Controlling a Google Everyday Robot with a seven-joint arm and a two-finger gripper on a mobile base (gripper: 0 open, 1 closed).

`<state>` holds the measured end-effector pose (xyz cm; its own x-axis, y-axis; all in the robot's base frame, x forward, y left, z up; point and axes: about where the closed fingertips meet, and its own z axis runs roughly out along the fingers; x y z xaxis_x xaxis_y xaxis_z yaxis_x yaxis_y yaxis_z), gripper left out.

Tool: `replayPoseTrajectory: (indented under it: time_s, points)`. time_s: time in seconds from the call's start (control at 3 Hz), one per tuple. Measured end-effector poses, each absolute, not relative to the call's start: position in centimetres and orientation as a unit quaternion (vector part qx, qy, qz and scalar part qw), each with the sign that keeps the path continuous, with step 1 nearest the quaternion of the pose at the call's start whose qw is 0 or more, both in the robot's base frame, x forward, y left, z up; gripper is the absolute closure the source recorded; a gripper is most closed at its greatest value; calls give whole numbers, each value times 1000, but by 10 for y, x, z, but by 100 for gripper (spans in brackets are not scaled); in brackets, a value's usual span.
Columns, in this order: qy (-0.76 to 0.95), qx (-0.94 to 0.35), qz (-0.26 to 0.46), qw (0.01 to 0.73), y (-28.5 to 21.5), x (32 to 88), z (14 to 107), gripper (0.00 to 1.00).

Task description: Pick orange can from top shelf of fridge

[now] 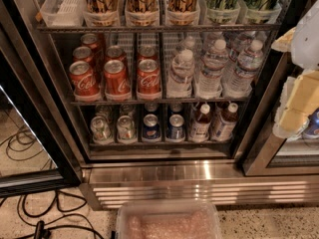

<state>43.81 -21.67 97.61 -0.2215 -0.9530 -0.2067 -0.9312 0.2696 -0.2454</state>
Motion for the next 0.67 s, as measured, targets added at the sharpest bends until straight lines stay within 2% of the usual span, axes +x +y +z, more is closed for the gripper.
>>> replayPoseTrajectory:
  time_s: [0.67]
  points:
    - [777, -605, -33, 171, -210, 441, 979, 0]
